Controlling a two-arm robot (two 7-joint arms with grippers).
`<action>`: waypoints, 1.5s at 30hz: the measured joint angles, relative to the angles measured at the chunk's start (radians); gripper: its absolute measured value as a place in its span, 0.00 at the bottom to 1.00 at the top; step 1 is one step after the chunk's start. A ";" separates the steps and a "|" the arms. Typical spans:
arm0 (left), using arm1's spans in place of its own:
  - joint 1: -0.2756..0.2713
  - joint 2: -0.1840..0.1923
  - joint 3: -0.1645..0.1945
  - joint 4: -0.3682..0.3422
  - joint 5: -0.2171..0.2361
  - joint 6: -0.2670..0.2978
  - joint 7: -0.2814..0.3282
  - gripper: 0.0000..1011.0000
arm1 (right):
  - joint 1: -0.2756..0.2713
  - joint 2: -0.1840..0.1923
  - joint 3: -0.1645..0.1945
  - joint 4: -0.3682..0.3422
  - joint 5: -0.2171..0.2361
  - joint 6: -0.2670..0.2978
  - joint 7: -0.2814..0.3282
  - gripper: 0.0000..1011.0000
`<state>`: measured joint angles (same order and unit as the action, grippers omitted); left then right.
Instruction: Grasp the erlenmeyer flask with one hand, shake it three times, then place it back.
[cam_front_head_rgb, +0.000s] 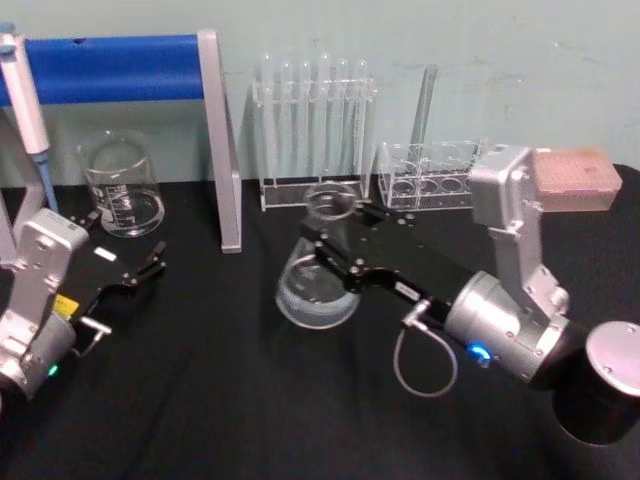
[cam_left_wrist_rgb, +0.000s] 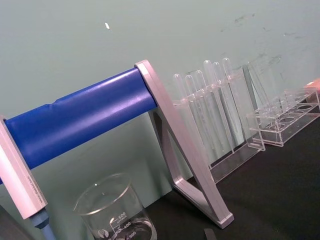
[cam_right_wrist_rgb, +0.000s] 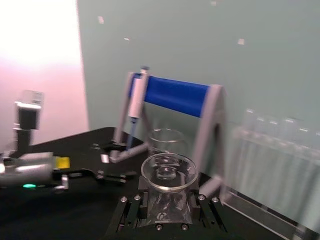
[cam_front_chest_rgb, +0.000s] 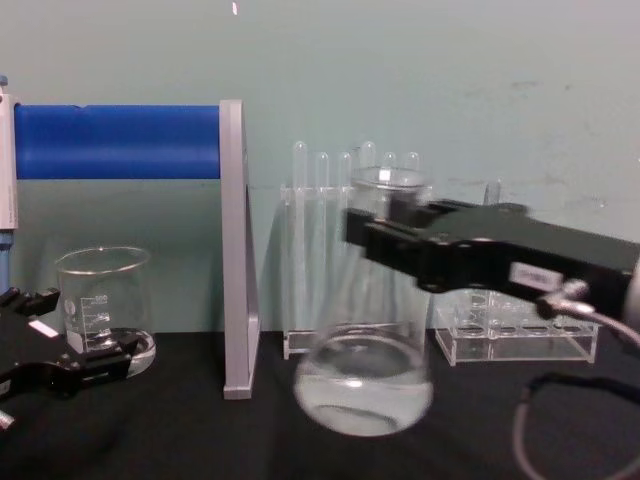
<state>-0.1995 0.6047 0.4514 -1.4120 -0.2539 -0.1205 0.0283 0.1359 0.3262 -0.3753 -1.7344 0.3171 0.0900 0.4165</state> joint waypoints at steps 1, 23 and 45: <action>0.000 0.000 0.000 0.000 0.000 0.000 0.000 0.99 | 0.014 -0.004 -0.015 0.010 0.006 -0.002 0.014 0.44; 0.000 0.000 0.000 0.000 0.000 0.000 0.000 0.99 | 0.032 -0.001 0.047 0.054 0.029 -0.011 -0.139 0.44; 0.000 0.000 0.000 0.000 0.000 0.000 0.000 0.99 | -0.095 -0.004 0.255 -0.021 -0.025 0.013 -0.286 0.44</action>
<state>-0.1995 0.6047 0.4514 -1.4119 -0.2539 -0.1205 0.0283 0.0409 0.3227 -0.1203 -1.7549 0.2924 0.1031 0.1307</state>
